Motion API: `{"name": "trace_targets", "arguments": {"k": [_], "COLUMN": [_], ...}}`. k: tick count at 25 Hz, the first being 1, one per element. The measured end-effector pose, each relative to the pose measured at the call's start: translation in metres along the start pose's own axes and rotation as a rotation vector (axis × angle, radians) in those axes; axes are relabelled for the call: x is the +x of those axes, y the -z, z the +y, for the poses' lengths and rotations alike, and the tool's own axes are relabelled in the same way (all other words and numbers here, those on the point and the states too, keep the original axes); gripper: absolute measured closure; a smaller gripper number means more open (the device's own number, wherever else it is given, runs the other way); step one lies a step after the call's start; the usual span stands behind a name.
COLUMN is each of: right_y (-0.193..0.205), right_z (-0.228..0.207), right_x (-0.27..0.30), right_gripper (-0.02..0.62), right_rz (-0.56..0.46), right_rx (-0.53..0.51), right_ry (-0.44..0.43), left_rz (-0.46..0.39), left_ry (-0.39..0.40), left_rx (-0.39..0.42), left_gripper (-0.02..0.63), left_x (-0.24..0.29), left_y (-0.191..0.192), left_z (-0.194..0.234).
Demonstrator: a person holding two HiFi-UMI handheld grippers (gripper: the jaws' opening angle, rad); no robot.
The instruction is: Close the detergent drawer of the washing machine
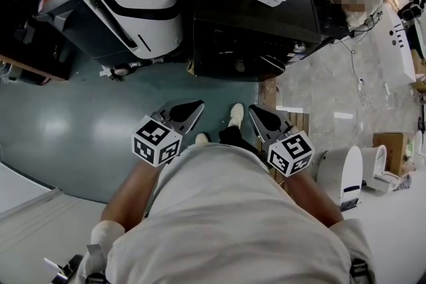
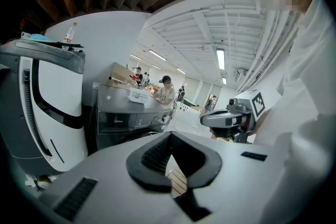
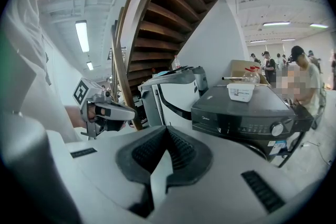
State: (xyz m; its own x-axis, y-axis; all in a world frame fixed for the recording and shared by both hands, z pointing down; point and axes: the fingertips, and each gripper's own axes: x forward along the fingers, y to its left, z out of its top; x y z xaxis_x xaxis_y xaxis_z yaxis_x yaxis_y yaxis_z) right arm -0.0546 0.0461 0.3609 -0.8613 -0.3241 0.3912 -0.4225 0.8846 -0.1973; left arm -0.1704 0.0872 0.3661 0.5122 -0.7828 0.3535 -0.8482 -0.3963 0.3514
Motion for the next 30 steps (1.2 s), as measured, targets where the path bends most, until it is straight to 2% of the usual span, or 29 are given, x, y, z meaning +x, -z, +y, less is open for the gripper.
{"name": "trace_targets", "arguments": {"k": [8,30], "right_y": [0.002,0.01], "right_z": [0.002,0.005], "right_x": [0.002,-0.001], "right_gripper": [0.591,0.591], "right_rz": [0.0,0.0], "right_rx": [0.004,0.006], "right_ry": [-0.007,-0.016], "left_rz": [0.013,0.025], "left_ry": [0.015,0.011], "left_rx": [0.016,-0.013], "left_gripper": [0.61,0.609], "left_x": [0.004,0.007], "left_y": [0.0,0.011], "left_z": [-0.004,-0.005]}}
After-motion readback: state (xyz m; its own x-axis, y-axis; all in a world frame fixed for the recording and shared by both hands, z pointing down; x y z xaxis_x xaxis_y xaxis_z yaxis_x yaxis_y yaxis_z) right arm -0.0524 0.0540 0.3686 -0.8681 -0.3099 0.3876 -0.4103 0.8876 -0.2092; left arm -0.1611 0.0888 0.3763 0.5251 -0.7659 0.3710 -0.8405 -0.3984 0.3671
